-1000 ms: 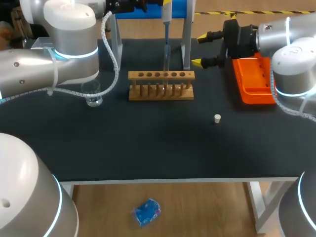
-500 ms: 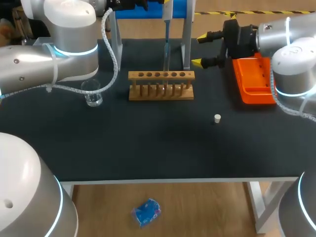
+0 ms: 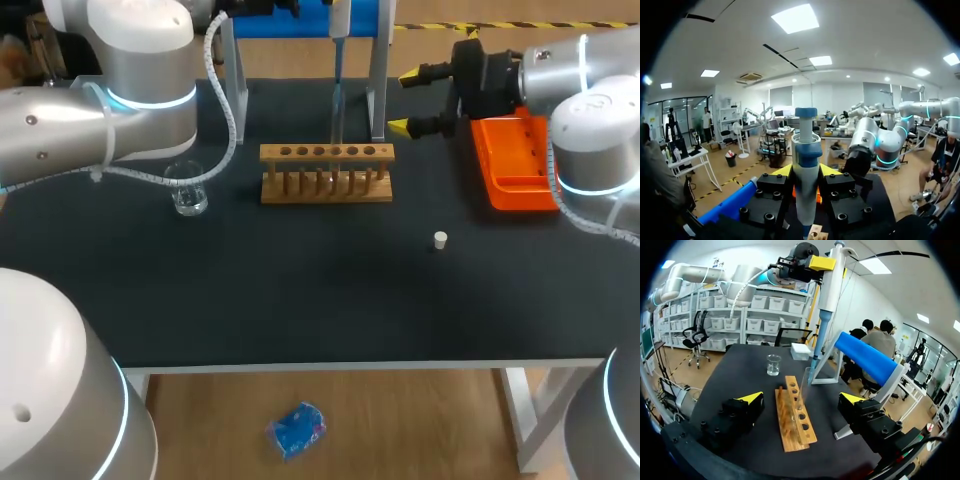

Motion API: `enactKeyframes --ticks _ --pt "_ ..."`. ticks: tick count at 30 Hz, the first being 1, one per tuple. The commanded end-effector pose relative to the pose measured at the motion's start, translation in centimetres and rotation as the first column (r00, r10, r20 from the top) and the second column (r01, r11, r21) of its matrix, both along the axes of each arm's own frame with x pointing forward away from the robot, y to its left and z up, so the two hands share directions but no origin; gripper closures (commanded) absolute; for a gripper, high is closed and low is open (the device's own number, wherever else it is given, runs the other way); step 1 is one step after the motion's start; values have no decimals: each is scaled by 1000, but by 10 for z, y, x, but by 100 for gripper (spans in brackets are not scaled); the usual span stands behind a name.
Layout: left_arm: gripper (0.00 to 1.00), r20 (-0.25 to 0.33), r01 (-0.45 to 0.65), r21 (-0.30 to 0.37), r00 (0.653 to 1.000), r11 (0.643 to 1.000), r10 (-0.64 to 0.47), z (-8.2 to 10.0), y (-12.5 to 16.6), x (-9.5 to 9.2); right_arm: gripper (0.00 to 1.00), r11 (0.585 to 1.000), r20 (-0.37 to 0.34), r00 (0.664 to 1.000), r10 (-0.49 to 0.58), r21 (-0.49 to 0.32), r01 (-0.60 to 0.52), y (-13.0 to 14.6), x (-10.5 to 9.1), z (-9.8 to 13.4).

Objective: Invert the test tube, pick up the pipette, mount the tip to pipette, aspirate from beaker and dispense into the tube, eject the tip, return the pipette, and cap with the stopper.

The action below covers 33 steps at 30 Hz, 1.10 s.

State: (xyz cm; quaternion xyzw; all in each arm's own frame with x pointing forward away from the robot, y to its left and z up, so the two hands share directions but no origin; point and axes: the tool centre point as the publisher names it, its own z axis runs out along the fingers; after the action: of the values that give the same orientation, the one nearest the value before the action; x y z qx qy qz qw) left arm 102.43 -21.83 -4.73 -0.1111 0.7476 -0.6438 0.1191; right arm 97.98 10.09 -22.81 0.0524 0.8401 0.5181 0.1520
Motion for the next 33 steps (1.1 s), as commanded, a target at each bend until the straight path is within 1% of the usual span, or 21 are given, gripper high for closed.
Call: enactKeyframes --ticks 1,20,31,33 --pt "100 -1 4 4 1000 1000 -4 2 1 1 0 1000 0 1000 0 0 0 0 0 -1" --pt "100 2 12 10 1000 1000 -12 7 0 0 0 1000 0 1000 0 0 0 0 0 -1" --pt "100 9 11 15 1000 1000 -11 13 1 -3 0 1000 0 1000 0 0 0 0 0 -1" --pt "100 11 13 6 1000 1000 -13 14 1 -3 0 1000 0 1000 0 0 0 0 0 -1"
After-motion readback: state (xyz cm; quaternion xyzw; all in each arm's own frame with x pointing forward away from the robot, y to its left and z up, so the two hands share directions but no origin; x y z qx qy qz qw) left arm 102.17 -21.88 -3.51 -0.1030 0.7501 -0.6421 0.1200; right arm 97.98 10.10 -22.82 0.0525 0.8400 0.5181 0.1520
